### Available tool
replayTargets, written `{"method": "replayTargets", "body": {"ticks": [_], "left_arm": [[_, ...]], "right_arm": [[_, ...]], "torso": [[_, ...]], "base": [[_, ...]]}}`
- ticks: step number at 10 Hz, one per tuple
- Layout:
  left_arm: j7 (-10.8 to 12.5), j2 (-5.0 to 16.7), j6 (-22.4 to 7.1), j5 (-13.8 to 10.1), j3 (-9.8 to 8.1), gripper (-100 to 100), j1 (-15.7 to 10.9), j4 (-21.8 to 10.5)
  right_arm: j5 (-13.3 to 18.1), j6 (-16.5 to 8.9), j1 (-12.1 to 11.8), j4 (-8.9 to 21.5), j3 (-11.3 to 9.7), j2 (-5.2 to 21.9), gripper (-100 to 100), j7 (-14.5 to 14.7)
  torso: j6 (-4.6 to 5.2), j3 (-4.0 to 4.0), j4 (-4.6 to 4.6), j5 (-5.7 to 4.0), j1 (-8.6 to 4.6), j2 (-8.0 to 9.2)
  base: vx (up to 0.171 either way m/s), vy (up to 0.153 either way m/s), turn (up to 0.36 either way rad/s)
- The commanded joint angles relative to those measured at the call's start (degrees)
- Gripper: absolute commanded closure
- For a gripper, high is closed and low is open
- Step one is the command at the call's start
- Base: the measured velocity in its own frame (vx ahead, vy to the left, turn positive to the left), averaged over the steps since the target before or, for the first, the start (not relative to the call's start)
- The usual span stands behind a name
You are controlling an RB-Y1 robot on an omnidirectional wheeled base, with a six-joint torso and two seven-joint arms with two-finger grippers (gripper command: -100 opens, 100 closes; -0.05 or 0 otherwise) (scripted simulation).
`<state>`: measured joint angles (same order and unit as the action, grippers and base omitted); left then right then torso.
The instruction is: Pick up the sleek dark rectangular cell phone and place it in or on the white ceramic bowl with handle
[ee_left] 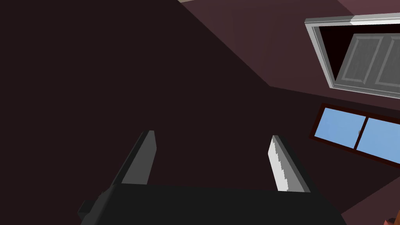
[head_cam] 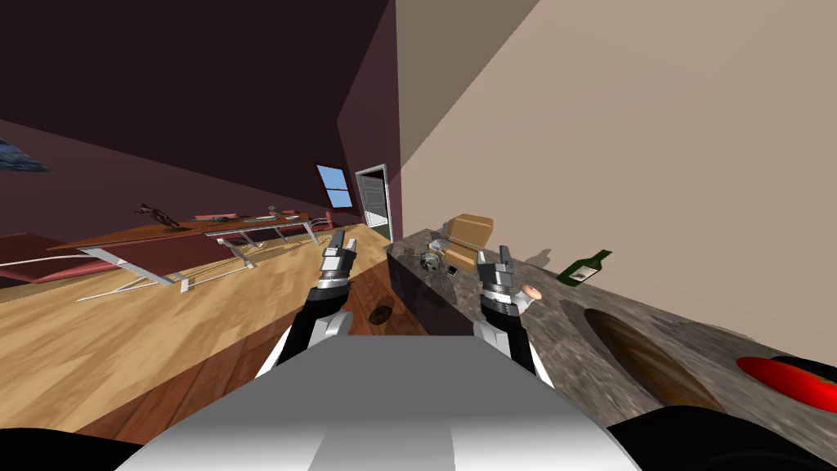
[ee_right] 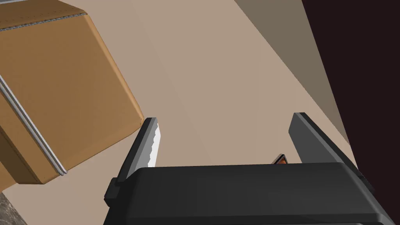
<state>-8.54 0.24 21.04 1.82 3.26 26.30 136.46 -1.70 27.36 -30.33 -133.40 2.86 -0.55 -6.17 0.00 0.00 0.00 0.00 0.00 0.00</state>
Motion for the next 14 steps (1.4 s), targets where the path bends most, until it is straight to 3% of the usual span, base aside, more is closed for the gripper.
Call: {"method": "replayTargets", "body": {"ticks": [1, 4, 7, 8, 11, 14], "left_arm": [[0.0, 0.0, 0.0, 0.0, 0.0, 0, 0.0, 0.0], [0.0, 0.0, 0.0, 0.0, 0.0, 0, 0.0, 0.0], [0.0, 0.0, 0.0, 0.0, 0.0, 0, 0.0, 0.0], [0.0, 0.0, 0.0, 0.0, 0.0, 0, 0.0, 0.0], [0.0, 0.0, 0.0, 0.0, 0.0, 0, 0.0, 0.0], [0.0, 0.0, 0.0, 0.0, 0.0, 0, 0.0, 0.0]], "right_arm": [[-0.1, -0.8, 0.1, 0.4, 0.2, 1.7, -100, 0.1], [-0.7, -3.9, 0.6, 2.1, 1.1, 6.0, -100, 0.5], [-2.1, -8.7, 1.2, 4.7, 2.3, 11.0, -100, 1.3], [-2.1, -9.1, 1.2, 4.7, 2.3, 11.0, -100, 1.3], [-4.5, -15.3, 1.9, 7.9, 3.4, 16.6, -100, 2.6], [-5.5, -18.5, 2.2, 9.1, 3.8, 18.6, -100, 3.2]], "torso": [[0.0, 0.0, 0.0, 0.0, 0.0, 0.0], [0.0, 0.14, 0.05, 0.0, 0.01, 0.25], [0.0, 0.19, 0.07, -0.02, -0.1, 0.32], [0.0, 0.17, 0.06, -0.04, -0.14, 0.28], [0.0, 0.11, 0.04, -0.02, -0.08, 0.19], [0.0, 0.08, 0.03, -0.02, -0.07, 0.14]], "base": [[-0.033, 0.002, -0.019], [-0.066, 0.011, -0.03], [-0.078, -0.017, -0.027], [-0.045, -0.02, -0.003], [-0.052, -0.013, -0.008], [-0.034, -0.013, 0.005]]}}
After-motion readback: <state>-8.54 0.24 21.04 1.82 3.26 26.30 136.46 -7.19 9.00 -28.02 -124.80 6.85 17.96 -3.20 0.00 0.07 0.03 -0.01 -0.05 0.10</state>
